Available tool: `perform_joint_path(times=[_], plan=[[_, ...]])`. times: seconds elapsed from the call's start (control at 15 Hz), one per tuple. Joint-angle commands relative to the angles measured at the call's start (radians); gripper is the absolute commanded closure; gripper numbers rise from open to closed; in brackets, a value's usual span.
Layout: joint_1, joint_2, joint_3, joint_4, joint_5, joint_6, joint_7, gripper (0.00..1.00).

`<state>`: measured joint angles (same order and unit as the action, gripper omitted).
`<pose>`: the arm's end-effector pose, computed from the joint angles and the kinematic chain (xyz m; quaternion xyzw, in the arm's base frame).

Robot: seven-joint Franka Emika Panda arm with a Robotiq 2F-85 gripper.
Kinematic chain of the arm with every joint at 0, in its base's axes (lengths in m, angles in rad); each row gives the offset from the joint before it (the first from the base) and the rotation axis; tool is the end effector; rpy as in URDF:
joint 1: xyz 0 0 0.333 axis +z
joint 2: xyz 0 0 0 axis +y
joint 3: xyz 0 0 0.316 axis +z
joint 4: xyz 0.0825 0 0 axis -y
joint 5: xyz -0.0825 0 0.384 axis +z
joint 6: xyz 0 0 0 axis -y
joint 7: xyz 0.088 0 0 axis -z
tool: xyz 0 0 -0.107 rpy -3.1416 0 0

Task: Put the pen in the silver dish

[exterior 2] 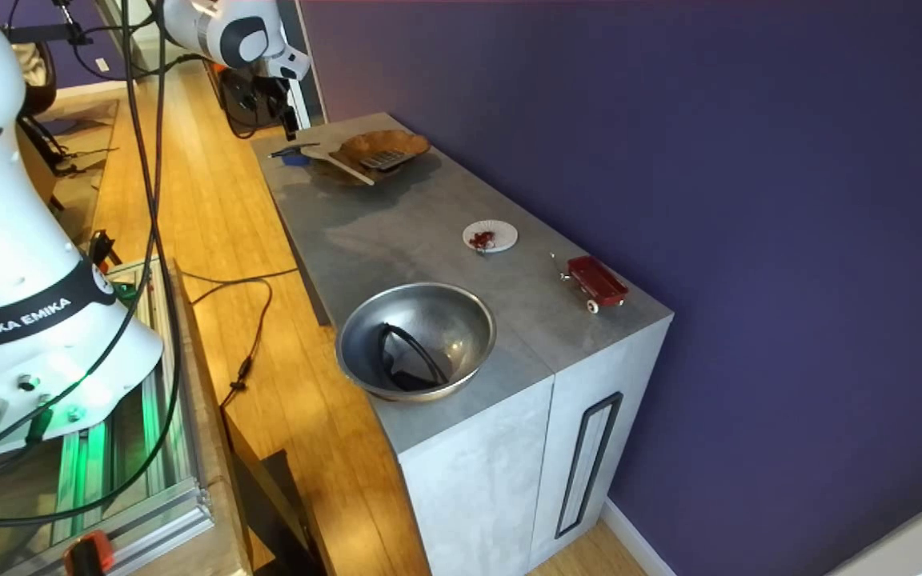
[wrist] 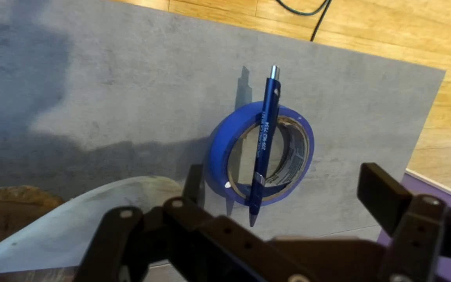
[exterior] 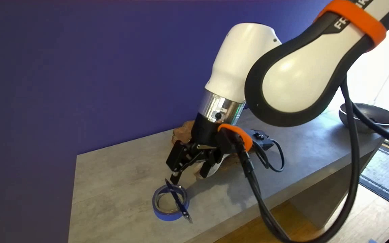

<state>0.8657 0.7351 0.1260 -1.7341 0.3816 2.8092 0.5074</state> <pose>0.4029 0.5643 0.1911 -0.9769 -0.0471 -0.0309 0.2060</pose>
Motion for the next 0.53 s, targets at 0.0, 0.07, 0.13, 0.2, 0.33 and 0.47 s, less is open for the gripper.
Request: perform_joint_path(times=[0.0, 0.07, 0.13, 0.2, 0.33, 0.47], plan=[[0.046, 0.072, -0.043, 0.135, -0.055, -0.042, 0.131, 0.0], [0.037, 0.088, -0.033, 0.165, -0.056, -0.069, 0.135, 0.0], [0.031, 0.101, -0.025, 0.188, -0.057, -0.09, 0.14, 0.0], [0.022, 0.113, -0.014, 0.21, -0.055, -0.108, 0.137, 0.0], [0.011, 0.136, -0.009, 0.253, -0.059, -0.152, 0.132, 0.19], [0.001, 0.159, -0.002, 0.289, -0.06, -0.204, 0.127, 0.41]])
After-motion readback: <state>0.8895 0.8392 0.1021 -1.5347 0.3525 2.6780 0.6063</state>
